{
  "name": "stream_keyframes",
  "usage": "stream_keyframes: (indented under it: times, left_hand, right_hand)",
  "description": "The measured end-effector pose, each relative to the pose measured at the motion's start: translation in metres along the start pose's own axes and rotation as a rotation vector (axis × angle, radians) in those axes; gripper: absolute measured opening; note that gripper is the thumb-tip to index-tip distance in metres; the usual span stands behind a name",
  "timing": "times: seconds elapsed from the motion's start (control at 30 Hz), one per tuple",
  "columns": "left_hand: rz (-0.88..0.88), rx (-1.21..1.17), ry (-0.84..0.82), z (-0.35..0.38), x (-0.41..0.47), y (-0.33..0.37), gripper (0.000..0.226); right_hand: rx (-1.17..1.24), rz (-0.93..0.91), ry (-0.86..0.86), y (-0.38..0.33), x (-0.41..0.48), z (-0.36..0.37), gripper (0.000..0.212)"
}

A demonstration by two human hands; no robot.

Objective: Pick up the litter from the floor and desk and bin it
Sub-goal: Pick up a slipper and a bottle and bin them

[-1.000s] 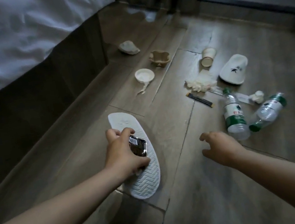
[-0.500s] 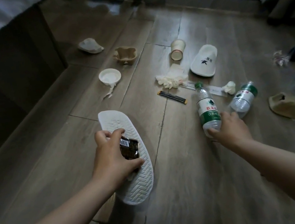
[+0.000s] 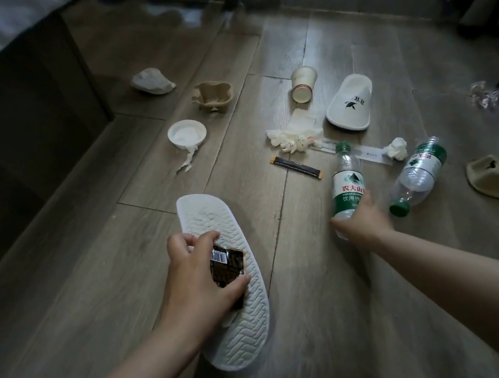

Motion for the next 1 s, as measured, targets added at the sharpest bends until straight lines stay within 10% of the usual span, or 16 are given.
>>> stream_keyframes:
  times: [0.23, 0.53, 1.0]
  left_hand:
    - [-0.015, 0.028, -0.052, -0.021, -0.001, 0.001, 0.074]
    - [-0.079, 0.056, -0.036, -0.09, 0.016, 0.081, 0.074]
    - [0.005, 0.125, -0.103, -0.269, 0.047, 0.445, 0.077]
  right_hand:
    - [0.395, 0.167, -0.17, -0.003, -0.03, 0.003, 0.114]
    - [0.507, 0.112, -0.031, -0.03, -0.114, -0.068, 0.059]
    - [0.599, 0.082, -0.018, -0.084, -0.273, -0.446, 0.053]
Point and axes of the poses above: each hand's wrist, its own x-axis towards the middle knuckle, its own z-axis out of the palm, y = z × x, the point moved 1 cm from there along x, towards the middle knuckle, and after that the axes turned 14 degrees about -x, right-handed, at the moved point
